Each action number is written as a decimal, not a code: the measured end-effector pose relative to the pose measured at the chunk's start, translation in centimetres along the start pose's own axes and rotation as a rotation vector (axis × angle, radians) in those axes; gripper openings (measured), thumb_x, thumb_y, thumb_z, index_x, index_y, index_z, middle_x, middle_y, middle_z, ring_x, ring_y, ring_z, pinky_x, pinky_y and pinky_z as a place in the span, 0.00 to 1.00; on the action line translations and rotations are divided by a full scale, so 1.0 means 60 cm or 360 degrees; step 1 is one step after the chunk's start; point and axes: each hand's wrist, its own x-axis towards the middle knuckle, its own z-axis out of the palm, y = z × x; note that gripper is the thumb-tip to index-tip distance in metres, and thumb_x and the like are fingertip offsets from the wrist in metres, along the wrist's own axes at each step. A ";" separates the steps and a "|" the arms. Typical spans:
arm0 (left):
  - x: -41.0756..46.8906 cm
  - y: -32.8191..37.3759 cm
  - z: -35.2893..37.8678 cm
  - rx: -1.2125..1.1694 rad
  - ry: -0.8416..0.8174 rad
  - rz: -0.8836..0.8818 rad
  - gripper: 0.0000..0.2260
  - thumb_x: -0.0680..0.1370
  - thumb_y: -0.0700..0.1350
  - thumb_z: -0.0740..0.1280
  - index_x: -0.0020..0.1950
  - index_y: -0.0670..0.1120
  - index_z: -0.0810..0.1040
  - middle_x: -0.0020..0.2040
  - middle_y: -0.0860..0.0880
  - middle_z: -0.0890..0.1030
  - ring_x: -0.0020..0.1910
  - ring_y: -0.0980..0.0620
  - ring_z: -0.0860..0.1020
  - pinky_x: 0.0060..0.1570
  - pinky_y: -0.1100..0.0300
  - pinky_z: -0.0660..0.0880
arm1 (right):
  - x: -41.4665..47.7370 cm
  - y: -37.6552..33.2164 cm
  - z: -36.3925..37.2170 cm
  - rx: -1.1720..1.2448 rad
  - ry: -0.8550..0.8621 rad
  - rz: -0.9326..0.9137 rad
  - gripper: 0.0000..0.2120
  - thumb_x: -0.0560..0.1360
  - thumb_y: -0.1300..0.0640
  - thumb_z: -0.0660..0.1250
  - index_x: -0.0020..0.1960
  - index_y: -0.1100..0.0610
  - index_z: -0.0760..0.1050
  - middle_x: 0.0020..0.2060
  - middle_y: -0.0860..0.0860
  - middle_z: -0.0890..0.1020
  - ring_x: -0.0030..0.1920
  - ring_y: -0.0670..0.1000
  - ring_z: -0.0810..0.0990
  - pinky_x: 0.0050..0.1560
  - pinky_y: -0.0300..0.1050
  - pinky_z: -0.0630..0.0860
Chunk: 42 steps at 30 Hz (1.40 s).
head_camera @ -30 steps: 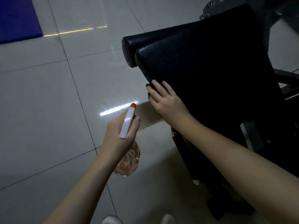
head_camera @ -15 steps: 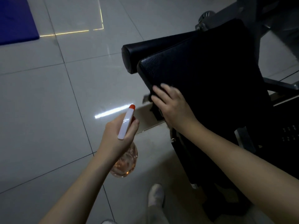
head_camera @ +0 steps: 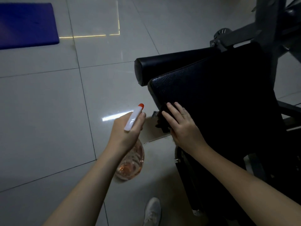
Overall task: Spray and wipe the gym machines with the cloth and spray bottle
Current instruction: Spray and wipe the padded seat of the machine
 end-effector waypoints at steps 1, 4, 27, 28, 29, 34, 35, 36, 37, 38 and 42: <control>0.002 0.001 0.001 0.0000 0.0002 -0.0022 0.17 0.81 0.49 0.62 0.40 0.36 0.75 0.36 0.37 0.79 0.34 0.47 0.76 0.35 0.52 0.72 | -0.001 0.002 0.003 0.0002 0.0012 -0.0002 0.31 0.67 0.69 0.71 0.68 0.58 0.67 0.70 0.60 0.69 0.70 0.62 0.64 0.68 0.58 0.62; 0.002 -0.003 0.006 -0.0058 -0.0022 -0.0117 0.17 0.81 0.49 0.62 0.43 0.35 0.75 0.39 0.36 0.80 0.38 0.45 0.78 0.39 0.48 0.75 | 0.000 -0.001 0.005 -0.0016 0.0019 0.0023 0.32 0.65 0.70 0.71 0.68 0.58 0.68 0.69 0.60 0.70 0.68 0.62 0.66 0.64 0.59 0.68; -0.010 -0.045 -0.005 -0.0098 0.0024 -0.0091 0.15 0.77 0.53 0.64 0.40 0.41 0.73 0.37 0.38 0.76 0.42 0.37 0.78 0.40 0.41 0.74 | 0.118 -0.030 0.009 -0.0839 -0.0296 -0.0863 0.12 0.68 0.61 0.59 0.36 0.55 0.82 0.33 0.51 0.79 0.41 0.54 0.78 0.52 0.47 0.72; -0.011 -0.045 -0.006 -0.0100 0.0017 -0.0082 0.15 0.78 0.53 0.64 0.41 0.41 0.73 0.37 0.38 0.77 0.41 0.37 0.78 0.38 0.42 0.73 | 0.119 -0.026 0.000 -0.0666 -0.0158 -0.0805 0.16 0.69 0.64 0.55 0.35 0.56 0.81 0.33 0.52 0.79 0.41 0.55 0.78 0.50 0.47 0.71; -0.011 -0.046 -0.007 -0.0092 0.0008 -0.0064 0.14 0.79 0.51 0.65 0.41 0.41 0.73 0.37 0.38 0.76 0.40 0.38 0.77 0.36 0.45 0.72 | 0.125 -0.020 -0.008 -0.0535 0.0004 -0.0726 0.18 0.71 0.66 0.52 0.37 0.57 0.80 0.35 0.53 0.79 0.41 0.56 0.79 0.49 0.47 0.70; -0.002 -0.038 0.000 -0.0049 -0.0006 0.0004 0.15 0.79 0.52 0.64 0.40 0.42 0.73 0.35 0.40 0.76 0.37 0.40 0.76 0.37 0.49 0.72 | 0.150 -0.001 0.006 -0.0310 0.0327 -0.0394 0.13 0.74 0.63 0.59 0.54 0.60 0.79 0.59 0.57 0.79 0.60 0.57 0.71 0.58 0.52 0.68; 0.002 -0.036 0.002 -0.0055 -0.0006 -0.0002 0.14 0.78 0.53 0.64 0.40 0.43 0.72 0.35 0.41 0.75 0.37 0.39 0.76 0.39 0.46 0.74 | 0.137 0.001 0.012 -0.0287 0.0324 -0.0372 0.13 0.74 0.64 0.59 0.55 0.60 0.79 0.60 0.57 0.79 0.61 0.58 0.70 0.58 0.52 0.69; 0.004 -0.033 0.005 -0.0065 -0.0004 -0.0002 0.14 0.78 0.53 0.64 0.39 0.43 0.72 0.35 0.41 0.74 0.37 0.39 0.75 0.41 0.42 0.75 | 0.119 0.001 0.013 -0.0257 0.0291 -0.0369 0.13 0.75 0.64 0.60 0.55 0.60 0.79 0.60 0.57 0.78 0.61 0.58 0.70 0.59 0.53 0.69; 0.006 -0.028 0.007 -0.0075 -0.0002 0.0001 0.14 0.77 0.52 0.64 0.39 0.43 0.72 0.35 0.41 0.74 0.37 0.38 0.75 0.41 0.41 0.74 | 0.096 0.003 0.011 -0.0227 0.0258 -0.0374 0.13 0.74 0.65 0.61 0.55 0.60 0.79 0.60 0.57 0.78 0.61 0.58 0.70 0.59 0.53 0.69; 0.007 -0.024 0.009 -0.0084 0.0005 0.0003 0.13 0.77 0.52 0.64 0.39 0.43 0.72 0.35 0.40 0.74 0.38 0.38 0.76 0.41 0.42 0.74 | 0.074 0.003 0.009 -0.0196 0.0232 -0.0372 0.12 0.74 0.65 0.61 0.55 0.61 0.79 0.59 0.57 0.78 0.61 0.58 0.70 0.59 0.53 0.70; 0.007 -0.010 0.017 -0.0037 -0.0014 0.0034 0.12 0.80 0.47 0.65 0.39 0.45 0.72 0.32 0.43 0.73 0.33 0.47 0.74 0.33 0.57 0.69 | 0.032 -0.005 -0.008 0.0023 0.0286 -0.0150 0.14 0.71 0.66 0.61 0.53 0.61 0.80 0.54 0.58 0.80 0.55 0.58 0.71 0.52 0.54 0.75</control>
